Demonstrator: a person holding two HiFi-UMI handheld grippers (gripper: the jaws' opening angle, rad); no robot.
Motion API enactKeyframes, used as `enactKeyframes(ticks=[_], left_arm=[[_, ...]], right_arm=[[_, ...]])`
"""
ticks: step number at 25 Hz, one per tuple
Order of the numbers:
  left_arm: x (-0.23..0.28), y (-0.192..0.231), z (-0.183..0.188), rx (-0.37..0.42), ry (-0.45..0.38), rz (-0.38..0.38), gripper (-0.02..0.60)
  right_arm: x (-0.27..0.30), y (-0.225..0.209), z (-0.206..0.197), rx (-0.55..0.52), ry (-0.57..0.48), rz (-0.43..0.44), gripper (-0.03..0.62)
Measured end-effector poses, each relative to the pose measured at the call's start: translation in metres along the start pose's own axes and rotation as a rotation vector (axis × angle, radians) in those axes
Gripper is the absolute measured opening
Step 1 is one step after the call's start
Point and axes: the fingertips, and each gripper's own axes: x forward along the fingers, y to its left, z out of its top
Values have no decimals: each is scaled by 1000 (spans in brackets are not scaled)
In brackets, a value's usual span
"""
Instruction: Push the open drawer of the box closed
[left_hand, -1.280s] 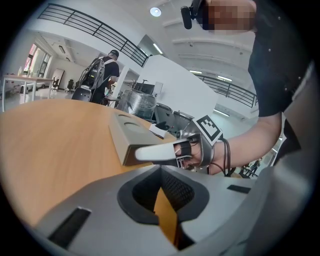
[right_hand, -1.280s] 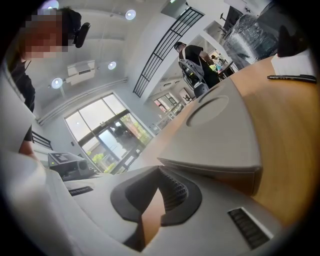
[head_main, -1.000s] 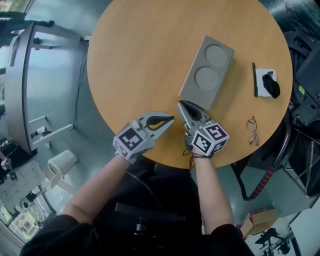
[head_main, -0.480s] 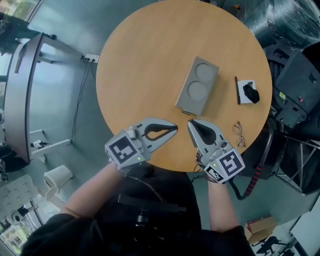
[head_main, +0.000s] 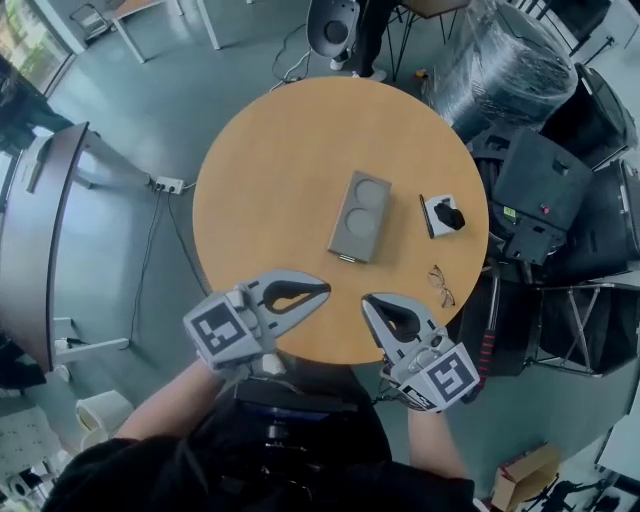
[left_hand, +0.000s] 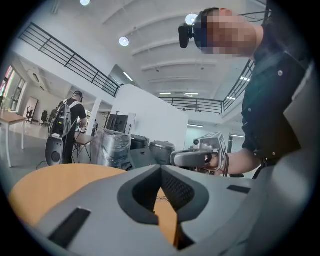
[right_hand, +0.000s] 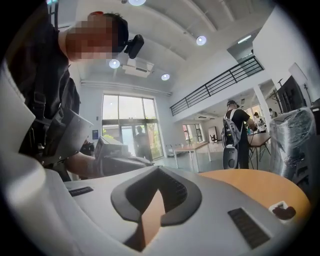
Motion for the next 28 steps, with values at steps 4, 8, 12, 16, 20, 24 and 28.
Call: enactKeyframes(ticks=[4, 8, 12, 16, 20, 24, 28], left_arm=[[-17, -22, 17, 48, -6, -12, 34], [-32, -38, 30, 84, -10, -23, 34], [-48, -52, 41, 97, -12, -25, 34], [-64, -59, 47, 107, -15, -25, 34], [-67, -67, 52, 120, -15, -37, 34], [-68, -75, 57, 133, -23, -49, 34], [-74, -80, 62, 135, -29, -50, 34]], right_arm=[[-12, 23, 17, -21, -21, -18, 8], [-17, 47, 33, -33, -43, -18, 8], [-21, 68, 48, -44, -61, -22, 8], [-20, 84, 55, -51, -73, -38, 8], [-23, 92, 59, -65, -80, -48, 8], [-28, 99, 63, -74, -84, -54, 8], [-31, 106, 70, -79, -87, -59, 8]])
